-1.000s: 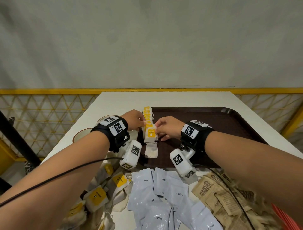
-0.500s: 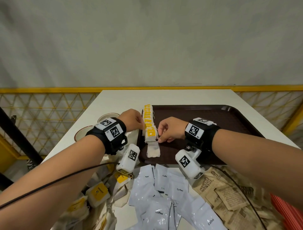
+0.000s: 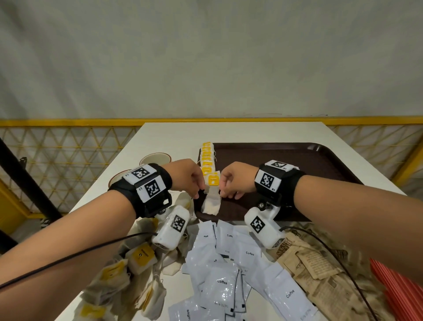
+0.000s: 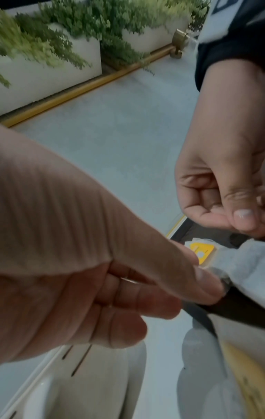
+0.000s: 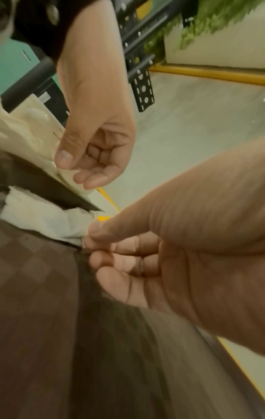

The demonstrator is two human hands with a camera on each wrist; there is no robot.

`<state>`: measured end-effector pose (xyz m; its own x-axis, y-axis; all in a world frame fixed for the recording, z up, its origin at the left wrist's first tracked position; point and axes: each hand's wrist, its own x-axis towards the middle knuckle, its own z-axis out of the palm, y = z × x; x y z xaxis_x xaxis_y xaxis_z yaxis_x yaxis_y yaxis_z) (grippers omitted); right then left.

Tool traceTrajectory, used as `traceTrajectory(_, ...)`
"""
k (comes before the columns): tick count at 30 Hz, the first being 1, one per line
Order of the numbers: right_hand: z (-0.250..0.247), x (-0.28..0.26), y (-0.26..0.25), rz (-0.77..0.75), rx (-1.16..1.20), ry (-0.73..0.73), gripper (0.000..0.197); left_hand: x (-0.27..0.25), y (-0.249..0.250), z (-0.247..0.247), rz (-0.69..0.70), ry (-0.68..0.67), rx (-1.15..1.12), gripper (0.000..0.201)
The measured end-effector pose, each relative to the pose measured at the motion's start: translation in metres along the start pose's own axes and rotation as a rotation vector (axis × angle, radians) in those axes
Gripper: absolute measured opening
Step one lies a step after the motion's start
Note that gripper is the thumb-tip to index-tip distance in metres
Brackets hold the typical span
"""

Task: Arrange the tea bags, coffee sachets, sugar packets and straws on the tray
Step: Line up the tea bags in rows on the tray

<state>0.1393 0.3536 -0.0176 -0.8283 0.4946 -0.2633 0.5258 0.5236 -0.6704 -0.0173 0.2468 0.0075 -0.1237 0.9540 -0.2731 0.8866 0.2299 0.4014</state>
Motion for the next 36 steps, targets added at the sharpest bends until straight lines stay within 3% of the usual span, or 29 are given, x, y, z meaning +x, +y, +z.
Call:
traceTrajectory(6, 0.015, -0.001, -0.007, 0.007, -0.029, 0.067, 0.023, -0.005, -0.001, -0.001, -0.008, 0.025, -0.015, 0.017)
traceTrajectory(10, 0.019, 0.001, -0.01, 0.037, -0.032, 0.025, 0.023, -0.007, -0.003, 0.001, -0.024, 0.004, -0.02, 0.018)
traceTrajectory(12, 0.015, -0.001, -0.011, 0.068, 0.085, 0.001, 0.021, -0.011, -0.004, 0.001, -0.022, -0.015, 0.007, 0.023)
traceTrajectory(18, -0.001, -0.016, -0.017, 0.186, 0.728, -0.052, 0.015, -0.018, 0.0, 0.002, 0.04, -0.043, 0.01, 0.051)
traceTrajectory(21, -0.003, -0.022, -0.017, 0.22, 0.832, -0.061, 0.012, -0.016, 0.003, 0.004, 0.098, -0.004, -0.012, 0.037)
traceTrajectory(25, -0.001, -0.023, -0.015, 0.244, 0.775, -0.095, 0.006, -0.015, 0.003, 0.003, 0.151, 0.134, -0.06, 0.006)
traceTrajectory(28, 0.0, -0.021, -0.009, 0.259, 0.575, -0.068, 0.003, -0.016, 0.003, -0.003, 0.122, 0.172, -0.169, 0.008)
traceTrajectory(33, -0.005, -0.009, 0.0, 0.238, 0.446, 0.137, 0.017, -0.019, 0.003, -0.01, -0.002, 0.219, -0.277, 0.005)
traceTrajectory(36, -0.001, 0.0, -0.002, 0.211, 0.367, 0.179, 0.019, -0.018, 0.004, -0.006, -0.067, 0.17, -0.33, 0.011)
